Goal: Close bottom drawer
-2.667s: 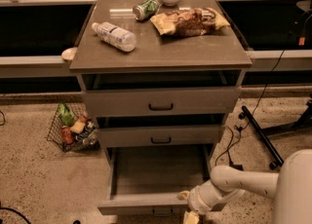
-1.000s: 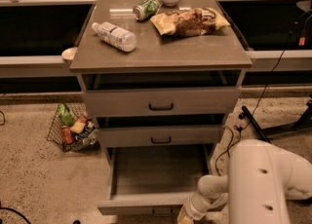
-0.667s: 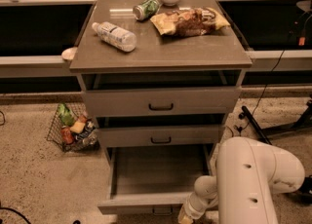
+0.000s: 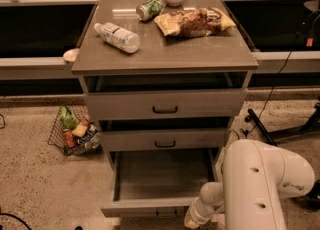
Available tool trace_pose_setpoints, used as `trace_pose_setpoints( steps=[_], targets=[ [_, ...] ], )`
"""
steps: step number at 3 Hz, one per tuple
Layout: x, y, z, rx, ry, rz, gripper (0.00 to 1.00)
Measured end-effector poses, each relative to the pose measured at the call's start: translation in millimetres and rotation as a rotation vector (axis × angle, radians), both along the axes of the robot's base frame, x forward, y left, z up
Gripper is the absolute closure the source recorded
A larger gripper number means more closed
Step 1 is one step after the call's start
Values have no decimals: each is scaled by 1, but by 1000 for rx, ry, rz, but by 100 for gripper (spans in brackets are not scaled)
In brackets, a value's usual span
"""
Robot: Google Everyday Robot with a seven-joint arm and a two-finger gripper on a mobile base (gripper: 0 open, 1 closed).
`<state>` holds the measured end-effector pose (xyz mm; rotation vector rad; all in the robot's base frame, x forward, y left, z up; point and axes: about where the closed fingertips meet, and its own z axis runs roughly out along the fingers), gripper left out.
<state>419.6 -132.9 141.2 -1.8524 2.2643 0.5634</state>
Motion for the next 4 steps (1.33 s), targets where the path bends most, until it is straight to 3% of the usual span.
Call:
trace_pose_setpoints(
  steps=[1, 2, 3, 4],
  targets=[
    [15, -5, 3, 8, -97, 17, 28],
    [17, -5, 5, 17, -115, 28, 5],
    [30, -8, 7, 68, -137, 60, 0],
    [30, -8, 7, 68, -137, 60, 0]
  ],
)
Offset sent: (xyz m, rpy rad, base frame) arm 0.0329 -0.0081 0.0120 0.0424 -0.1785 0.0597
